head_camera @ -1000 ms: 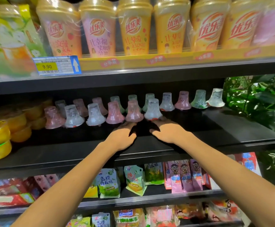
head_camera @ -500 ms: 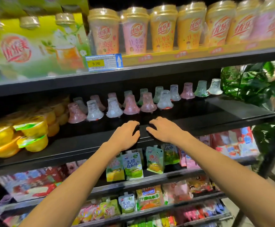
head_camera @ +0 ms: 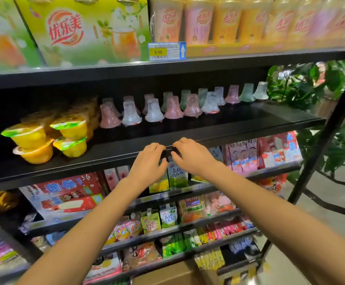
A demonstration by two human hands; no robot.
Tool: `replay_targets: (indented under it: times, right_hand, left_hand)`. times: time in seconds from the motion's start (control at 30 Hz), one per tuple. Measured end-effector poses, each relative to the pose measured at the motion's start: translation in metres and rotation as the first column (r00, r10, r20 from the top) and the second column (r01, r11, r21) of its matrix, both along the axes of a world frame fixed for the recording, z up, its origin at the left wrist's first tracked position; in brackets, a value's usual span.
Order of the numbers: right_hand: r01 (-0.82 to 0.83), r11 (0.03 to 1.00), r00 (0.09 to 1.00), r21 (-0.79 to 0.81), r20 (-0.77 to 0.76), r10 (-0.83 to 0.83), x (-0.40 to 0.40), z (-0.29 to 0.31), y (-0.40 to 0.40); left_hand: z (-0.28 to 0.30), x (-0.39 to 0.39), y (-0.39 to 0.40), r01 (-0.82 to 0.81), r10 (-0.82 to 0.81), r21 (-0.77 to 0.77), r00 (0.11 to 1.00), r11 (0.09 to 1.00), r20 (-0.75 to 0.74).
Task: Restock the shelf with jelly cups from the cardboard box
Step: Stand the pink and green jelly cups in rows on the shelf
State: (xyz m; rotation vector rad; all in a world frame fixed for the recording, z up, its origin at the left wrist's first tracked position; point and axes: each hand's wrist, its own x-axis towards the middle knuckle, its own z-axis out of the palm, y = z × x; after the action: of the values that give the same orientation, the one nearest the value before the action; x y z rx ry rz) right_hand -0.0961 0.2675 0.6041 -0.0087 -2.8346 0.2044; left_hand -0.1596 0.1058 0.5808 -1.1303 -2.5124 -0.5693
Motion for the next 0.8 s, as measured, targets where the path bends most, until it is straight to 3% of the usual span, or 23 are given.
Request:
replay_targets:
  times: [0.27,0.43,0.57,0.8]
  right_hand:
    - [-0.075,0.995,0.996,0.068,-0.038,0.078,0.026,-0.016,-0.027]
    - [-0.076,0.994,0.997,0.080,0.032,0.074,0.038,-0.047,-0.031]
    - [-0.072,0.997,0.989,0.000,0.127,0.071,0.049,-0.092,-0.031]
    - [-0.036,0.994,0.934,-0.107,0.350,0.071,0.074,-0.193,-0.028]
  left_hand:
    - [-0.016,0.030,-0.026,-0.035,0.036,0.020,0.998,0.999,-0.050]
    - [-0.048,0.049,-0.039,-0.061,0.061,-0.029,0.998,0.998,-0.018]
    - [-0.094,0.061,-0.048,-0.077,0.082,-0.080,0.995,0.994,0.058]
    - [-0.189,0.089,-0.059,-0.095,0.150,-0.181,0.936,0.979,0.319]
